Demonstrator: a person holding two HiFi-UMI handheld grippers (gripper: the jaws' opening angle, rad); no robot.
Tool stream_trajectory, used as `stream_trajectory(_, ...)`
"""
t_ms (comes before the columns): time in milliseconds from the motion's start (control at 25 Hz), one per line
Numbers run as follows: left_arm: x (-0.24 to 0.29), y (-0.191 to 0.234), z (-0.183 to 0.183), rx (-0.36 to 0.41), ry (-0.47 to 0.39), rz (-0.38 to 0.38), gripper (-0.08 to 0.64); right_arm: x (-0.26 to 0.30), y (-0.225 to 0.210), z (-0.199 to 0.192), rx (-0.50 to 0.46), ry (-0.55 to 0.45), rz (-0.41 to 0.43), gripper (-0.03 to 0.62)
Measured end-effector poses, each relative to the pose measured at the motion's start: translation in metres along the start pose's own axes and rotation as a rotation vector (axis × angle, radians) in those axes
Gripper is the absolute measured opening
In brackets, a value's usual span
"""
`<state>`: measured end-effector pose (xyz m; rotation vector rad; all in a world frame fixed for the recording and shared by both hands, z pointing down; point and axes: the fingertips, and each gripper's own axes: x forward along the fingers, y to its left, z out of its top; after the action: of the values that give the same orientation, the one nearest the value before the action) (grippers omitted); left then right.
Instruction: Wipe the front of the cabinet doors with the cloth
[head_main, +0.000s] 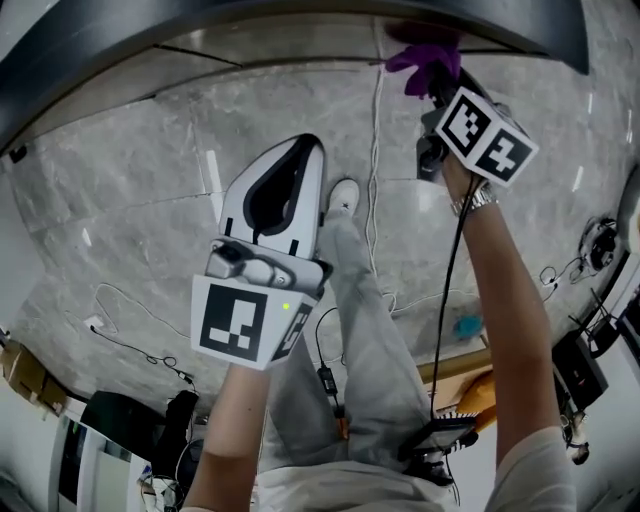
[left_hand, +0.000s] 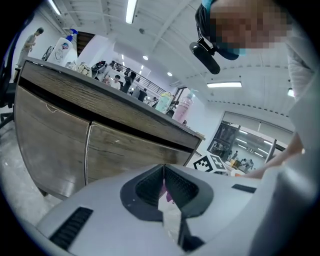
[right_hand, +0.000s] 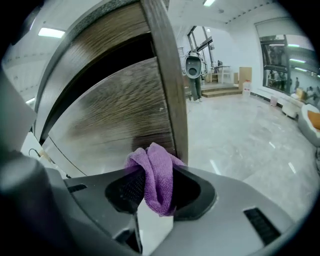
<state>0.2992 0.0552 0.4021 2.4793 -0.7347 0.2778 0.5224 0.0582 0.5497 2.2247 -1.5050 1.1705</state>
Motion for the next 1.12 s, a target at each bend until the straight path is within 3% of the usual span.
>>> stream_trajectory(240, -0.015, 0.014, -0.003, -0.002, 0.01, -0.011, 0.017, -0.011, -0.018, 0.001, 0.081, -0.049, -0.085, 0.138)
stream_trajectory(440, -0.042, 0.051, 0.0, 0.001, 0.011, 0.024, 0.017, -0.016, 0.011, -0.017, 0.111, -0.051, -0.1, 0.138)
stream_trajectory(640, -0.073, 0.095, 0.009, -0.003, -0.002, 0.049, 0.017, -0.01, 0.072, -0.058, 0.112, 0.011, -0.071, 0.138)
stream_trajectory(840, -0.101, 0.144, 0.014, -0.019, -0.009, 0.078, 0.017, 0.01, 0.161, -0.1, 0.014, 0.099, 0.023, 0.138)
stream_trajectory(1120, -0.134, 0.194, 0.016, -0.033, -0.019, 0.126, 0.017, 0.041, 0.236, -0.112, 0.003, 0.123, 0.079, 0.138)
